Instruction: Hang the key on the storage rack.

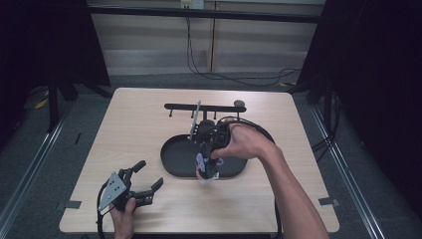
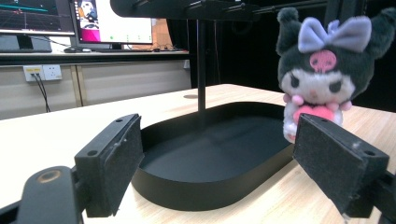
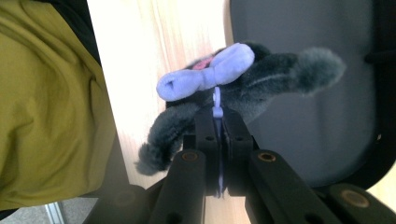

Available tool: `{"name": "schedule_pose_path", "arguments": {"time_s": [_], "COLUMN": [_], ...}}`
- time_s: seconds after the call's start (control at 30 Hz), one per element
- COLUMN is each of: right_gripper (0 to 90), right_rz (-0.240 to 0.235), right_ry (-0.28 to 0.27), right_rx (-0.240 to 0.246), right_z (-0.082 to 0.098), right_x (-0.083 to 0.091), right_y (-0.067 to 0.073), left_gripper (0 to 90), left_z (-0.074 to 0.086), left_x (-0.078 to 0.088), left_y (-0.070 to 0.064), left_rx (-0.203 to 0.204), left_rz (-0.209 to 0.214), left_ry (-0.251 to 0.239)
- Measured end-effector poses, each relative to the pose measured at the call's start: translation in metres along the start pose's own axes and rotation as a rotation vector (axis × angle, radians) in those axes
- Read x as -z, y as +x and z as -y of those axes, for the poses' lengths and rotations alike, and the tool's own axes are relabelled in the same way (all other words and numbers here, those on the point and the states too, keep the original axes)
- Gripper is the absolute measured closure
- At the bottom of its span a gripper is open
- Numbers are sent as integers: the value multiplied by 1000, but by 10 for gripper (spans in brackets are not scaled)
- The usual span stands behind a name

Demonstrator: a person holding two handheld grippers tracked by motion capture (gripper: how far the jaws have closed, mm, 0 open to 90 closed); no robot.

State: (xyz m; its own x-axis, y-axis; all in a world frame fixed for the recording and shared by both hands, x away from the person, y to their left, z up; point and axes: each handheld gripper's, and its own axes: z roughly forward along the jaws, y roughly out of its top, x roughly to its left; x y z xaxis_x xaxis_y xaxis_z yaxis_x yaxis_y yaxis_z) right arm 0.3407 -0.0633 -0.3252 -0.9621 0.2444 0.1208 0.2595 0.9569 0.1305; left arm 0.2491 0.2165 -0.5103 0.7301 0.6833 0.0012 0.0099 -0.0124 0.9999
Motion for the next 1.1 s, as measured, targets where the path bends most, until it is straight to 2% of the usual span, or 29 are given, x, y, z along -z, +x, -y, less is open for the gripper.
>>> {"name": "schedule_pose_path", "arguments": {"time_s": [0.23,0.53,0.83,1.0,1.1], "right_gripper": [873,873,872,873,873], "right_rz": [23,27,30,31,34], "right_ry": [5,4,17,42,32], "right_rx": [30,30,10,10,-7], "right_z": [-11,-19,-25,-29,-30], "right_x": [7,22,26,25,28], "right_y": [-1,-8,-20,-25,-30], "left_gripper": [156,156,156,156,156], "left_z": [0,0,0,0,0], "left_x": [0,0,0,-1,-1], "left_y": [0,0,0,0,-1], "left_rx": [-1,5,2,4,12], "left_rz": [1,0,4,3,0], "left_ry": [0,0,0,-6,-11]}}
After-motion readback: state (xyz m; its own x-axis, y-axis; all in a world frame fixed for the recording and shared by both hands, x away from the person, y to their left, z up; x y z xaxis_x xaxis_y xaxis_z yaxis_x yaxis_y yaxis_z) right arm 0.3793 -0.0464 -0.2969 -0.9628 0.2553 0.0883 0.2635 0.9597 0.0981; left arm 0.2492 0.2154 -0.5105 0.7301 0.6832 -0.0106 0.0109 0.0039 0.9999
